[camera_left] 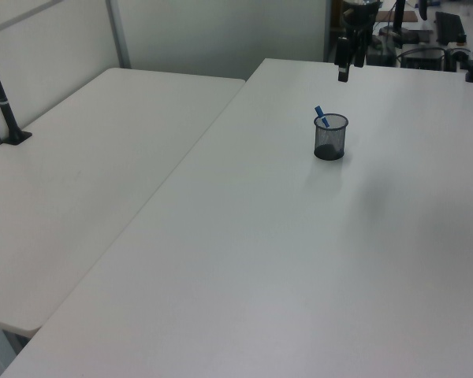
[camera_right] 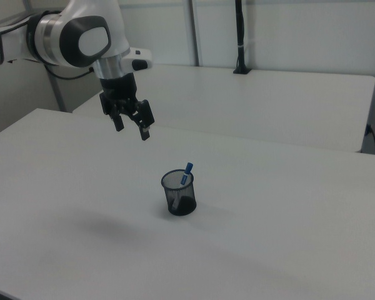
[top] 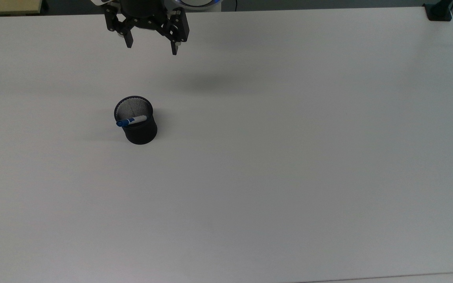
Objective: Insert the marker
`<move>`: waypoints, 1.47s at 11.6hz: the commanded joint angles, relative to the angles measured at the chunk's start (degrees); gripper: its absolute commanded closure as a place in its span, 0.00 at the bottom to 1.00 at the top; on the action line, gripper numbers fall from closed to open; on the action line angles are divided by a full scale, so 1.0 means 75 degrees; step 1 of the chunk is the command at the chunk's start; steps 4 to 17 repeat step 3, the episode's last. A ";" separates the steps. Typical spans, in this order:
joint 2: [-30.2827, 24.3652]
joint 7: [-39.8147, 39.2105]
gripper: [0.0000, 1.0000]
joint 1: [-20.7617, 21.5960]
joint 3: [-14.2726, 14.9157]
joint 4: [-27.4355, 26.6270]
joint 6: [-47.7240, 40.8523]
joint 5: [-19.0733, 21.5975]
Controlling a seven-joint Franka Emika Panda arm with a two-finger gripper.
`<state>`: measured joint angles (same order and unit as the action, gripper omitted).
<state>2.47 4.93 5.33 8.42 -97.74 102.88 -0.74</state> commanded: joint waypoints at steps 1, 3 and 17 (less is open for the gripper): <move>-0.0025 -0.0294 0.00 0.0016 0.0061 0.0024 -0.0194 0.0157; -0.0002 -0.0329 0.00 0.0016 0.0061 0.0035 -0.0194 0.0157; -0.0002 -0.0329 0.00 0.0016 0.0061 0.0035 -0.0194 0.0157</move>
